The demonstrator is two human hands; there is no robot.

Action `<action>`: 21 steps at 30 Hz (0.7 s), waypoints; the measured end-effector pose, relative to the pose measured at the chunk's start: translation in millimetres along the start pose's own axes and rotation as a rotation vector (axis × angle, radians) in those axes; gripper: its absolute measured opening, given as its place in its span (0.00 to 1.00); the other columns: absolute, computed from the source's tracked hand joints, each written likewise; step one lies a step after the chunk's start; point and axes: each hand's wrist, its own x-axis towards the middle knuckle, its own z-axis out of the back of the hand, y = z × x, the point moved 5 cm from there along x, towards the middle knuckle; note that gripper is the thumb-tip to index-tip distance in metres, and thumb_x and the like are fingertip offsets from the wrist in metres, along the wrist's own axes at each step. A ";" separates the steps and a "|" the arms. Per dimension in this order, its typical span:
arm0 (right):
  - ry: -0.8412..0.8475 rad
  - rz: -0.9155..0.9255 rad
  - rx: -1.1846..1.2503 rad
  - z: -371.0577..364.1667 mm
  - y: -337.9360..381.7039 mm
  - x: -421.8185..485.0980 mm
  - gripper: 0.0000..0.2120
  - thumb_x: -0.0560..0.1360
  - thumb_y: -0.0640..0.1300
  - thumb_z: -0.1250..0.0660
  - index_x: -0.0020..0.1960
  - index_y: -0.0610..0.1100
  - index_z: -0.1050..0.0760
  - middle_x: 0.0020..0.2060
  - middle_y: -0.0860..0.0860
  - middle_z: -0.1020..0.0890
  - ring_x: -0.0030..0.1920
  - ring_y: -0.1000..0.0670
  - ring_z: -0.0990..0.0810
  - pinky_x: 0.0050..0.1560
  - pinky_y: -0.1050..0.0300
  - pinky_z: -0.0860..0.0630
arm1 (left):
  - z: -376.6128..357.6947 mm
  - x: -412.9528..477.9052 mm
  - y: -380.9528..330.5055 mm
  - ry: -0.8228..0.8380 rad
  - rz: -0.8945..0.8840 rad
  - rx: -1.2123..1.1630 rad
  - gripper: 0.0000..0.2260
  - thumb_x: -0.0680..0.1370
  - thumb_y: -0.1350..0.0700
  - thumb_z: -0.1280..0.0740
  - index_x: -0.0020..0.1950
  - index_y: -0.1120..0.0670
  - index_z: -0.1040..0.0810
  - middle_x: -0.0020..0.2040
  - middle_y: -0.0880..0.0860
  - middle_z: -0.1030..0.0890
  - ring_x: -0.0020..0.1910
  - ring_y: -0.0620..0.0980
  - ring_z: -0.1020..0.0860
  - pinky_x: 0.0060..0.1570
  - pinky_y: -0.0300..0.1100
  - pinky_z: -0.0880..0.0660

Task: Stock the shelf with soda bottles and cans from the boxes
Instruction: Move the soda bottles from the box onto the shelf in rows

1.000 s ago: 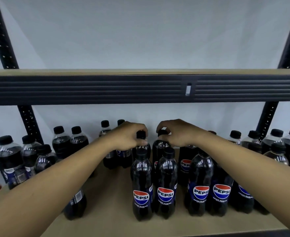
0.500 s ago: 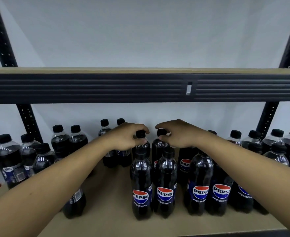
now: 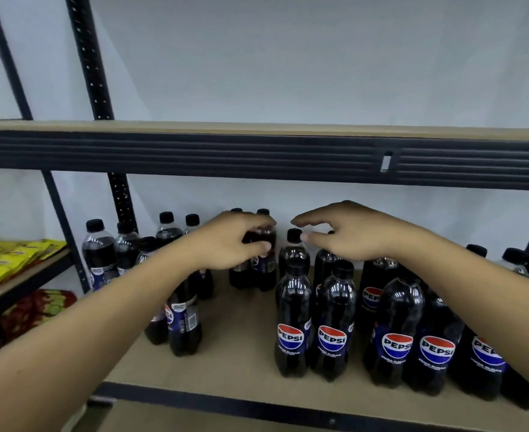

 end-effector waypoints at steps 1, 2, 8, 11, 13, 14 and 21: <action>0.006 0.030 -0.001 -2.7 9.5 3.9 0.19 0.83 0.57 0.39 0.74 0.60 0.29 0.71 0.60 0.26 0.70 0.55 0.28 0.67 0.58 0.32 | 8.7 -10.9 1.7 0.000 0.000 0.029 0.23 0.82 0.44 0.34 0.76 0.43 0.31 0.71 0.44 0.24 0.68 0.45 0.26 0.69 0.47 0.28; 0.008 0.045 0.009 -3.3 16.8 5.5 0.19 0.83 0.57 0.39 0.73 0.60 0.29 0.70 0.59 0.25 0.68 0.54 0.27 0.63 0.58 0.30 | 15.6 -20.1 1.2 0.013 0.001 0.062 0.22 0.82 0.45 0.34 0.76 0.44 0.30 0.71 0.44 0.24 0.68 0.45 0.26 0.68 0.46 0.28; 0.059 0.203 0.015 -25.6 85.3 32.1 0.24 0.82 0.56 0.37 0.77 0.56 0.32 0.74 0.59 0.28 0.71 0.56 0.29 0.66 0.61 0.33 | 60.6 -86.4 31.6 -0.005 0.106 0.283 0.24 0.82 0.47 0.34 0.78 0.48 0.31 0.74 0.46 0.27 0.72 0.46 0.29 0.68 0.36 0.36; 0.077 0.246 0.024 -40.2 115.4 47.9 0.25 0.81 0.57 0.35 0.76 0.57 0.32 0.73 0.59 0.28 0.71 0.56 0.29 0.67 0.60 0.32 | 74.5 -112.6 53.9 0.014 0.169 0.300 0.24 0.82 0.46 0.33 0.77 0.48 0.31 0.74 0.47 0.27 0.71 0.47 0.29 0.69 0.40 0.33; 0.087 0.251 0.040 -48.8 135.4 55.8 0.25 0.80 0.57 0.34 0.76 0.59 0.33 0.72 0.60 0.27 0.69 0.56 0.28 0.62 0.62 0.32 | 79.9 -124.9 74.0 0.027 0.209 0.303 0.25 0.81 0.46 0.33 0.77 0.48 0.31 0.74 0.47 0.27 0.71 0.48 0.28 0.69 0.41 0.32; 0.089 0.249 0.048 -53.9 142.6 60.9 0.26 0.79 0.58 0.33 0.76 0.59 0.33 0.71 0.60 0.26 0.68 0.56 0.27 0.62 0.61 0.32 | 81.2 -128.2 83.0 0.044 0.222 0.313 0.25 0.81 0.45 0.32 0.77 0.48 0.31 0.74 0.48 0.26 0.70 0.48 0.28 0.69 0.42 0.32; 0.100 0.130 0.059 -85.6 164.9 93.3 0.31 0.78 0.60 0.32 0.78 0.61 0.38 0.72 0.56 0.27 0.67 0.53 0.27 0.55 0.62 0.34 | 76.6 -121.2 137.3 0.068 0.206 0.225 0.27 0.78 0.44 0.29 0.76 0.43 0.32 0.67 0.47 0.23 0.61 0.48 0.25 0.56 0.41 0.28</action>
